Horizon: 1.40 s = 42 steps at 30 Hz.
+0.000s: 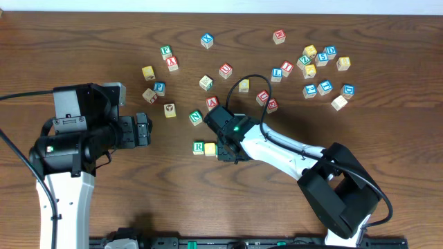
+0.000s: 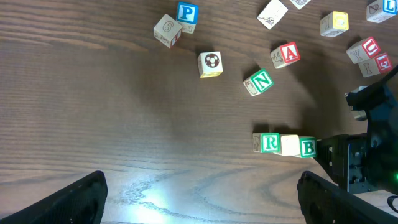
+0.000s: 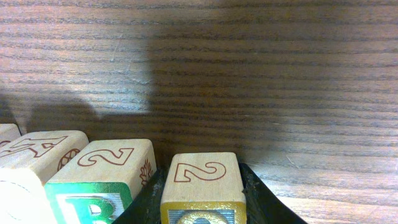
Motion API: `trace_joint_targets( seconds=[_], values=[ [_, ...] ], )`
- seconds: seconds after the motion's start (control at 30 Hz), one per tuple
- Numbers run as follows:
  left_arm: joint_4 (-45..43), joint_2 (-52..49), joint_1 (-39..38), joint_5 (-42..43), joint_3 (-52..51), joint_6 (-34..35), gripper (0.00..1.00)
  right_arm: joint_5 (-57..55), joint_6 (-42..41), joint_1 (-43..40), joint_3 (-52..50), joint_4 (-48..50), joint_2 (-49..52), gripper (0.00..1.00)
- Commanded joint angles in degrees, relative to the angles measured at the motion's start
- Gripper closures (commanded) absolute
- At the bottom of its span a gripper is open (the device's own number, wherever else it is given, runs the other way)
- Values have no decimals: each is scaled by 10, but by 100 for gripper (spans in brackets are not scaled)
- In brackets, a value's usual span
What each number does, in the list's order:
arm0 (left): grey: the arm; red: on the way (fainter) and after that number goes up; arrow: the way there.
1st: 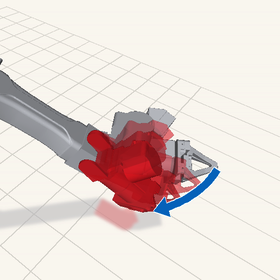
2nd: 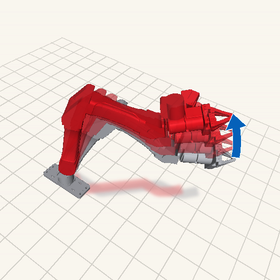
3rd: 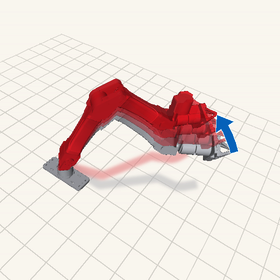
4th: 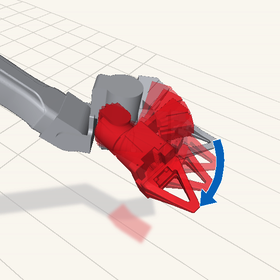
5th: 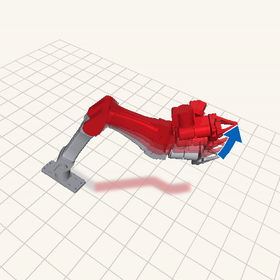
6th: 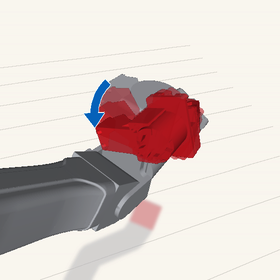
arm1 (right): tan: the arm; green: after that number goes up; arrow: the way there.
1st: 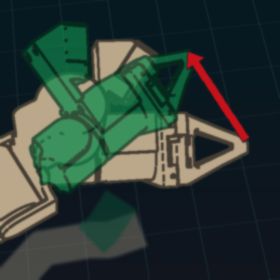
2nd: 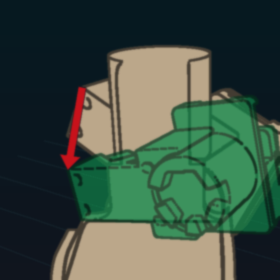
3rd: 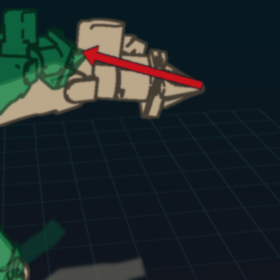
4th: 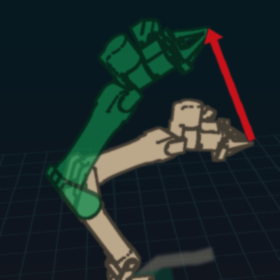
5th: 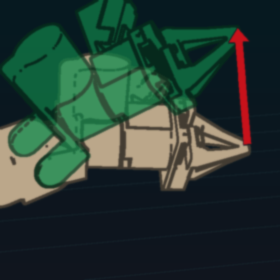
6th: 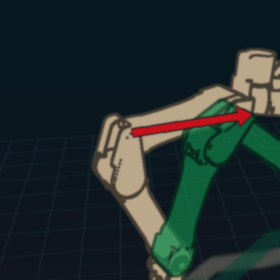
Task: Spell out ROBOT
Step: 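Lower the O block beside the B block and align it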
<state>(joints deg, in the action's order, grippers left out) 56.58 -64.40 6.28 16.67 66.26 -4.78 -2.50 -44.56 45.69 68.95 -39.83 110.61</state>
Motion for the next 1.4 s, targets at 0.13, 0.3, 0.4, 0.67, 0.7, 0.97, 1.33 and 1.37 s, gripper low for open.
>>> trace_joint_targets(
  seconds=[0.13,0.3,0.4,0.67,0.7,0.97,1.33,1.37],
  values=[
    [1,1,2,9,7,-8,4,14,-5,5,-12,0,16,75],
    [1,1,2,9,7,-8,4,7,-7,5,-12,17,16,74],
    [1,1,2,9,7,-8,4,1,-7,5,-12,28,16,73],
    [1,1,2,9,7,-8,4,-24,-8,5,-12,30,16,72],
    [1,1,2,9,7,-8,4,-24,-8,5,-12,30,16,72],
    [1,1,2,9,7,-8,4,-25,-9,5,-12,26,16,72],
    [1,1,2,9,7,-8,4,-26,-22,5,-12,10,16,73],
    [1,1,2,9,7,-8,4,-26,-21,5,-12,11,16,73]
  ],
)
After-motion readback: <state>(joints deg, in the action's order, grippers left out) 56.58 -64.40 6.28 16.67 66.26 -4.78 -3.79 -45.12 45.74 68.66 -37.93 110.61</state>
